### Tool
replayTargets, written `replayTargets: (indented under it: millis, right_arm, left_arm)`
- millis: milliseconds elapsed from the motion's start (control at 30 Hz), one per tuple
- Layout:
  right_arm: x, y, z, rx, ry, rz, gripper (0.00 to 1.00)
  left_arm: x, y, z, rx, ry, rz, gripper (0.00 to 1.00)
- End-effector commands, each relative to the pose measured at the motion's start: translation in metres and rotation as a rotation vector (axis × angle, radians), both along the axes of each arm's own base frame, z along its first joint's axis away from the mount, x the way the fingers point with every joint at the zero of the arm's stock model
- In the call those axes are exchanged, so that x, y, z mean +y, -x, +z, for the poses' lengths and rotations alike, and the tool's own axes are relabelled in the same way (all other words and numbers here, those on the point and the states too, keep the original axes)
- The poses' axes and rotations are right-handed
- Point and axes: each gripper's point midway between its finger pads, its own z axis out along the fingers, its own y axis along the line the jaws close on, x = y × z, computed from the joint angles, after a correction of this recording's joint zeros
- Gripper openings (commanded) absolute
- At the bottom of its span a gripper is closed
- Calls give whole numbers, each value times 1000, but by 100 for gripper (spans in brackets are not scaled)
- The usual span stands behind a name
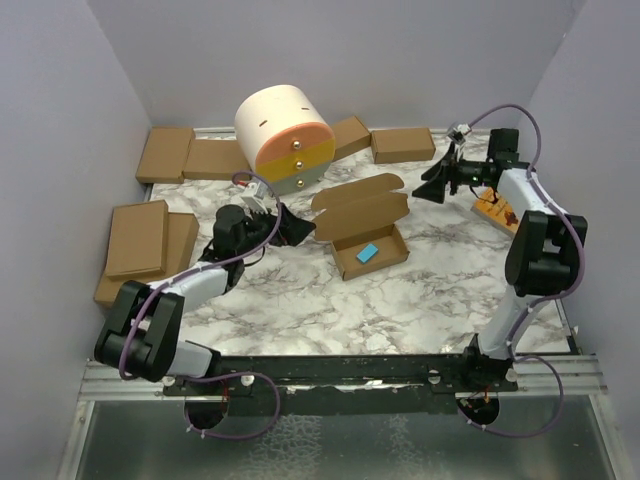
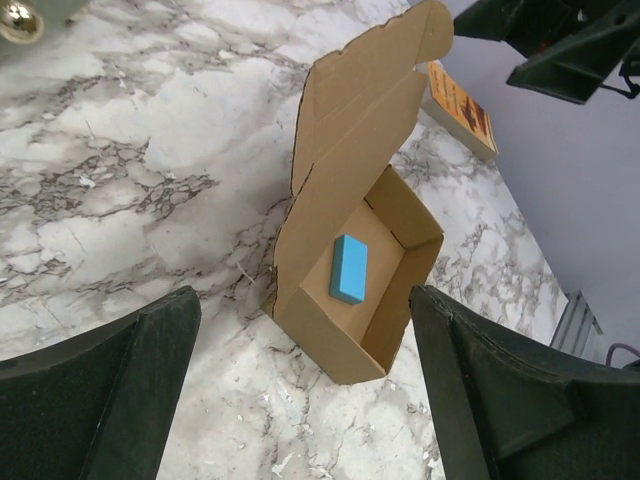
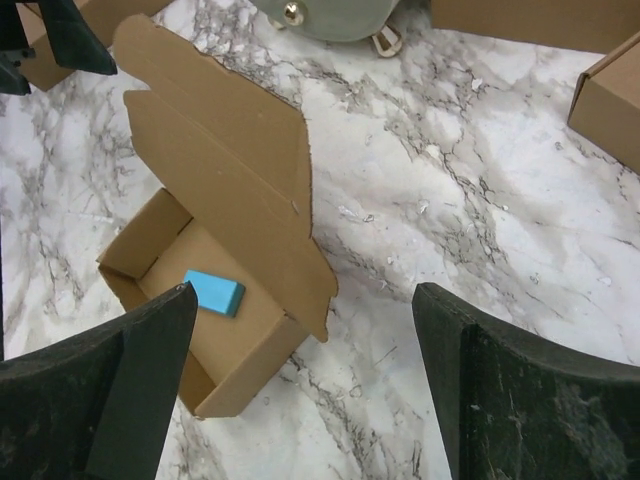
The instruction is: Fold the paper box
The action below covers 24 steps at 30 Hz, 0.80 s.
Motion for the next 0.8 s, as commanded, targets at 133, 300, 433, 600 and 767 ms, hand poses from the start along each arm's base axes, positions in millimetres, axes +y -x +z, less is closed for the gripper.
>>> replayTargets:
  millis: [133, 300, 433, 600, 767]
  right_arm:
    - [11, -17, -37, 77, 64, 60, 86]
    - [23, -17, -53, 116, 56, 104, 81]
    - [31, -16, -60, 140, 47, 125, 74]
    - [39, -12, -64, 153, 36, 158, 63]
    - [40, -10, -62, 144, 30, 167, 52]
  left_arm:
    - [-17, -9, 1, 3, 39, -98, 83]
    - [-21, -18, -6, 19, 32, -107, 80]
    - [-27, -23, -15, 42, 33, -122, 77]
    - [-34, -30, -22, 66, 42, -144, 69]
    - [-38, -34, -21, 64, 42, -150, 59]
